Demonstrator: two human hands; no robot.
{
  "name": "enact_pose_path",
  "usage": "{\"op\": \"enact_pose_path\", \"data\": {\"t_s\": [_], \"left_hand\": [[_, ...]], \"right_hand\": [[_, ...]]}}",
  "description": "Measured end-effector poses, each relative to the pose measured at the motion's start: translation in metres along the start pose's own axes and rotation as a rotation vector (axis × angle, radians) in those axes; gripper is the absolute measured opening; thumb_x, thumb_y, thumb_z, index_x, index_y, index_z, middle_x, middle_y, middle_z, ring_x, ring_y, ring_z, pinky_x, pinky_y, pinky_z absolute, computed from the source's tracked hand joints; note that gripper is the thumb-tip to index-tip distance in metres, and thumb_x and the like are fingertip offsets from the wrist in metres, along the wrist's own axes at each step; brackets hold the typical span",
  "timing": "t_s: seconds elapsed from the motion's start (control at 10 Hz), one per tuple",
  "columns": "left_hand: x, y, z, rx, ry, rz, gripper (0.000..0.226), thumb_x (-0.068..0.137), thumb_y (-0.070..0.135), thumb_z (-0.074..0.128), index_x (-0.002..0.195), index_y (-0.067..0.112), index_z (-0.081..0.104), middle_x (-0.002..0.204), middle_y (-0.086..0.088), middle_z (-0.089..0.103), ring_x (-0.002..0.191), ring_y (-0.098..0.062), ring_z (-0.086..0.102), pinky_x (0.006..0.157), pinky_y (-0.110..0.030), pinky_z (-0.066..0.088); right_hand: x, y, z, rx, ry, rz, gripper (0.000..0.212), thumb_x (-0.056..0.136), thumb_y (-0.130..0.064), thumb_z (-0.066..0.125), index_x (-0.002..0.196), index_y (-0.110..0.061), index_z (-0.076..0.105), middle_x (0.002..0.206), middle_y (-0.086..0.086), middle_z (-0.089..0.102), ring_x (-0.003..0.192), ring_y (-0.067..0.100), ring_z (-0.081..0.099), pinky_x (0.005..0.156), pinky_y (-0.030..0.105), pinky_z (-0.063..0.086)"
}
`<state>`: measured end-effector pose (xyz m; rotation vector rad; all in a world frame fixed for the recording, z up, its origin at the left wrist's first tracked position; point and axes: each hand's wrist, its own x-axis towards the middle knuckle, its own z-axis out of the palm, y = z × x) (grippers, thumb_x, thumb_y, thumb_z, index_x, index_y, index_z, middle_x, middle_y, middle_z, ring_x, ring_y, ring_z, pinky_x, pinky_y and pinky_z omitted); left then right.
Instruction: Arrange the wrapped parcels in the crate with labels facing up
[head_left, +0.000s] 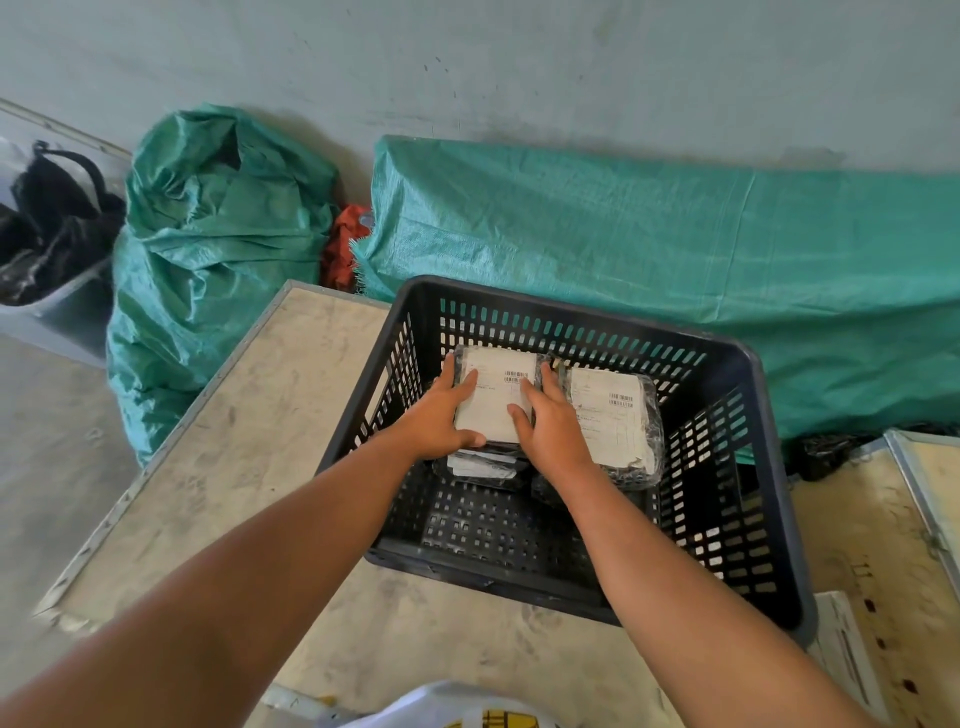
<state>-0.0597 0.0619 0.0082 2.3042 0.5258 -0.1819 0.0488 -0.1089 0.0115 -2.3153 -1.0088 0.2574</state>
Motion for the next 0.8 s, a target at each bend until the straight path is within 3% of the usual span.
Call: {"op": "enact_pose_path", "data": {"t_s": [0.1, 0.2, 0.3, 0.4, 0.5, 0.6, 0.7, 0.8], "left_hand": [[0.0, 0.0, 0.0, 0.012, 0.007, 0.031, 0.114, 0.08, 0.03, 0.086, 0.162, 0.015, 0.008, 0.166, 0.0, -0.026, 0.154, -0.029, 0.005, 0.123, -0.045, 0.023], [0.002, -0.003, 0.0, 0.005, -0.003, 0.031, 0.116, 0.079, 0.03, 0.086, 0.163, 0.016, 0.006, 0.166, 0.002, -0.026, 0.154, -0.027, 0.008, 0.122, -0.044, 0.026], [0.003, -0.006, -0.001, -0.043, -0.008, 0.03, 0.115, 0.079, 0.027, 0.086, 0.163, 0.018, 0.008, 0.165, 0.01, -0.026, 0.152, -0.021, 0.016, 0.118, -0.032, 0.032], [0.004, -0.006, 0.001, -0.036, 0.003, 0.036, 0.115, 0.081, 0.025, 0.085, 0.163, 0.018, 0.004, 0.164, 0.012, -0.029, 0.153, -0.021, 0.013, 0.114, -0.027, 0.032], [0.001, -0.001, 0.002, 0.005, 0.018, 0.024, 0.114, 0.083, 0.025, 0.083, 0.162, 0.016, 0.001, 0.164, 0.004, -0.03, 0.154, -0.025, 0.011, 0.12, -0.033, 0.029], [-0.001, 0.002, 0.002, 0.037, 0.013, 0.005, 0.114, 0.083, 0.027, 0.083, 0.162, 0.015, 0.001, 0.165, -0.001, -0.027, 0.153, -0.028, 0.014, 0.121, -0.035, 0.023], [-0.008, 0.014, -0.012, 0.092, -0.049, -0.051, 0.116, 0.082, 0.031, 0.084, 0.163, 0.014, 0.003, 0.167, -0.005, -0.023, 0.153, -0.031, 0.015, 0.123, -0.039, 0.02], [-0.017, 0.041, -0.026, 0.148, -0.044, -0.06, 0.109, 0.084, 0.04, 0.081, 0.163, 0.016, 0.01, 0.169, -0.012, -0.011, 0.153, -0.036, 0.012, 0.124, -0.044, 0.016]], "right_hand": [[0.0, 0.009, -0.003, -0.167, 0.068, -0.075, 0.051, 0.101, -0.033, 0.062, 0.142, -0.005, 0.057, 0.166, 0.022, 0.019, 0.154, 0.042, 0.006, 0.119, 0.049, 0.022], [0.0, 0.015, 0.001, -0.315, 0.017, 0.043, 0.061, 0.102, -0.055, 0.045, 0.152, -0.019, 0.047, 0.167, 0.022, 0.014, 0.153, 0.046, 0.001, 0.117, 0.063, -0.007], [-0.001, 0.022, 0.004, -0.308, -0.028, 0.103, 0.065, 0.102, -0.065, 0.031, 0.157, -0.03, 0.038, 0.17, 0.013, 0.004, 0.155, 0.04, -0.005, 0.117, 0.063, -0.011], [0.0, 0.021, 0.003, -0.263, -0.042, 0.117, 0.065, 0.101, -0.066, 0.032, 0.156, -0.032, 0.038, 0.17, 0.011, 0.005, 0.155, 0.035, -0.006, 0.119, 0.06, -0.009], [0.002, 0.018, -0.002, -0.215, -0.071, 0.162, 0.063, 0.1, -0.064, 0.039, 0.155, -0.032, 0.041, 0.17, 0.009, 0.008, 0.156, 0.034, -0.004, 0.12, 0.06, -0.007], [0.015, 0.013, -0.014, -0.167, -0.209, 0.204, 0.061, 0.1, -0.059, 0.046, 0.156, -0.033, 0.039, 0.171, 0.006, 0.003, 0.156, 0.035, -0.006, 0.12, 0.061, -0.005], [0.018, 0.0, -0.035, -0.062, -0.28, 0.253, 0.055, 0.103, -0.045, 0.052, 0.155, -0.028, 0.042, 0.17, 0.008, 0.01, 0.155, 0.04, 0.005, 0.122, 0.062, 0.006], [0.011, -0.01, -0.06, 0.119, -0.126, 0.246, 0.048, 0.103, -0.032, 0.058, 0.149, -0.021, 0.051, 0.165, 0.011, 0.03, 0.153, 0.034, 0.021, 0.123, 0.051, 0.021]]}}
